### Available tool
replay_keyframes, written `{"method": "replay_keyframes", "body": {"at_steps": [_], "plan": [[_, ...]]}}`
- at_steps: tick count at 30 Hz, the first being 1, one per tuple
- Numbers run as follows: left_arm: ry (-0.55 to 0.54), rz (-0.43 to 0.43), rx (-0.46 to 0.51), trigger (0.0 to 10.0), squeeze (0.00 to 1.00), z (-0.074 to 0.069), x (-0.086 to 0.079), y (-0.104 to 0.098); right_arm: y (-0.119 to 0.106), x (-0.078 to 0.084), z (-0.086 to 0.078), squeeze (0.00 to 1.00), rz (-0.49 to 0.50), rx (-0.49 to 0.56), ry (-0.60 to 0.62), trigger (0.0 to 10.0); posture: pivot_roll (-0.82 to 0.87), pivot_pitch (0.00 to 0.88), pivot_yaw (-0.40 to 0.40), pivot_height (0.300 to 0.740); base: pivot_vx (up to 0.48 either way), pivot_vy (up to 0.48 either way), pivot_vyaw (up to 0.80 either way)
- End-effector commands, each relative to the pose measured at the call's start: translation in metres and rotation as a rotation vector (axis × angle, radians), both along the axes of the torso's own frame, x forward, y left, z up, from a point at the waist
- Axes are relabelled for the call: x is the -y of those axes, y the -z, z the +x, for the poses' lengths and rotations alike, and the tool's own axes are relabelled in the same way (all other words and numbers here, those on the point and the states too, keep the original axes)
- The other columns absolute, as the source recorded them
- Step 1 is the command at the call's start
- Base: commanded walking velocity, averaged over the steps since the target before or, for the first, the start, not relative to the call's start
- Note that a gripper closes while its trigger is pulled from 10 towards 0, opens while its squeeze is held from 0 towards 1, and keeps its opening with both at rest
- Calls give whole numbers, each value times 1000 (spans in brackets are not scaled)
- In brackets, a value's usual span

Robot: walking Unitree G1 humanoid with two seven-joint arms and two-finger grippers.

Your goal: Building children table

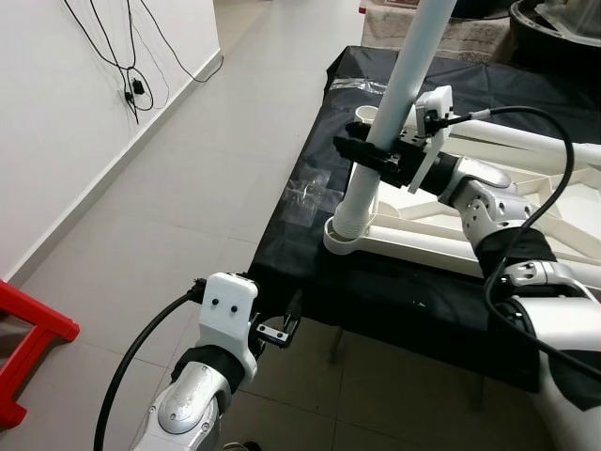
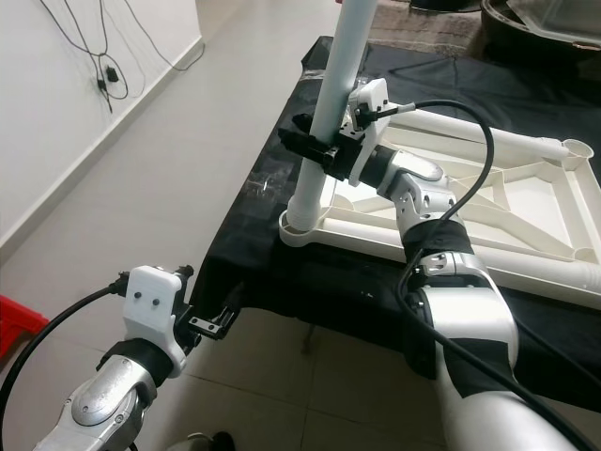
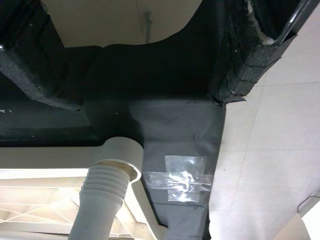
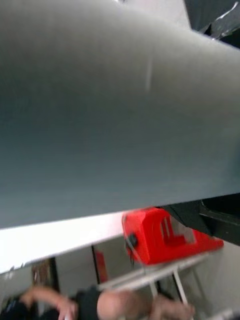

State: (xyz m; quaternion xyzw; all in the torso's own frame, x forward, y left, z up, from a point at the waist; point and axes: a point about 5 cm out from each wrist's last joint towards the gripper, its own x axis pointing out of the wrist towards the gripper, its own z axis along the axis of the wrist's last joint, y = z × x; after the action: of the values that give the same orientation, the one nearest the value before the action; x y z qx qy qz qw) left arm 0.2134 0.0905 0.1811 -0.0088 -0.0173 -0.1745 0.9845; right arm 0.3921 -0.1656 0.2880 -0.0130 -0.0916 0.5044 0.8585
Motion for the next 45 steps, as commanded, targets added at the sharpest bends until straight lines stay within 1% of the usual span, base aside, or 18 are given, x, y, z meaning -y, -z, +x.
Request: {"method": "replay_keyframes", "body": {"at_steps": [1, 2, 3, 6, 7, 9, 12, 13, 15, 17, 20, 27, 35, 39, 43, 45], "plan": [[5, 7, -9, 10000, 0, -3, 0, 1, 21, -1, -1, 0, -40, -85, -20, 10000, 149, 237, -16, 740, 0, 0, 0], [4, 8, -10, 10000, 0, -3, 0, 1, 23, -3, -2, 0, -54, -89, -46, 10000, 152, 238, -18, 740, 0, 0, 0], [4, 8, -10, 10000, 0, -3, 0, 1, 23, -3, -2, 0, -54, -89, -46, 10000, 152, 238, -18, 740, 0, 0, 0], [0, 12, -11, 10000, 0, -4, -2, 1, 30, -14, -2, 0, -92, -83, -88, 10000, 153, 239, -18, 740, 0, 0, 0], [0, 12, -11, 10000, 0, -4, -2, 1, 30, -14, -2, 0, -92, -83, -88, 10000, 153, 239, -18, 740, 0, 0, 0], [-2, 14, -11, 10000, 0, -3, -2, 1, 30, -22, 0, 0, -93, -56, -73, 10000, 154, 240, -21, 740, 0, 0, 0], [-3, 14, -11, 10000, 0, -3, -2, 1, 29, -25, 1, 0, -87, -45, -58, 10000, 155, 241, -22, 740, 0, 0, 0], [-3, 14, -11, 10000, 0, -3, -2, 1, 29, -25, 1, 0, -87, -45, -58, 10000, 155, 241, -22, 740, 0, 0, 0], [-6, 15, -12, 10000, 0, -4, -3, 1, 22, -26, 4, 0, -65, -19, -12, 10000, 157, 241, -23, 740, 0, 0, 0], [-8, 16, -13, 10000, 0, -5, -3, 1, 19, -25, 5, 0, -67, -6, 3, 10000, 157, 241, -23, 740, 0, 0, 0], [-9, 16, -13, 10000, 0, -5, -3, 2, 18, -25, 5, 0, -69, -5, 3, 10000, 157, 241, -23, 740, 0, 0, 0], [-12, 12, -13, 10000, 0, -5, -2, 2, 14, -17, 4, 0, -93, 3, -7, 10000, 148, 245, -25, 740, 0, 0, 0], [-12, 13, -15, 10000, 0, -5, -2, 2, 23, -16, -1, 0, -142, -32, -99, 10000, 148, 242, -26, 740, 0, 0, 0], [-12, 14, -15, 10000, 0, -4, -2, 2, 25, -17, -2, 0, -148, -36, -110, 10000, 148, 242, -26, 740, 0, 0, 0], [-8, 15, -11, 10000, 0, -4, -1, 1, 34, -23, -4, 0, -169, -55, -160, 10000, 150, 233, -22, 740, 0, 0, 0], [-7, 16, -10, 10000, 0, -4, -1, 1, 38, -27, -5, 0, -162, -68, -188, 10000, 150, 231, -23, 740, 0, 0, 0]]}}
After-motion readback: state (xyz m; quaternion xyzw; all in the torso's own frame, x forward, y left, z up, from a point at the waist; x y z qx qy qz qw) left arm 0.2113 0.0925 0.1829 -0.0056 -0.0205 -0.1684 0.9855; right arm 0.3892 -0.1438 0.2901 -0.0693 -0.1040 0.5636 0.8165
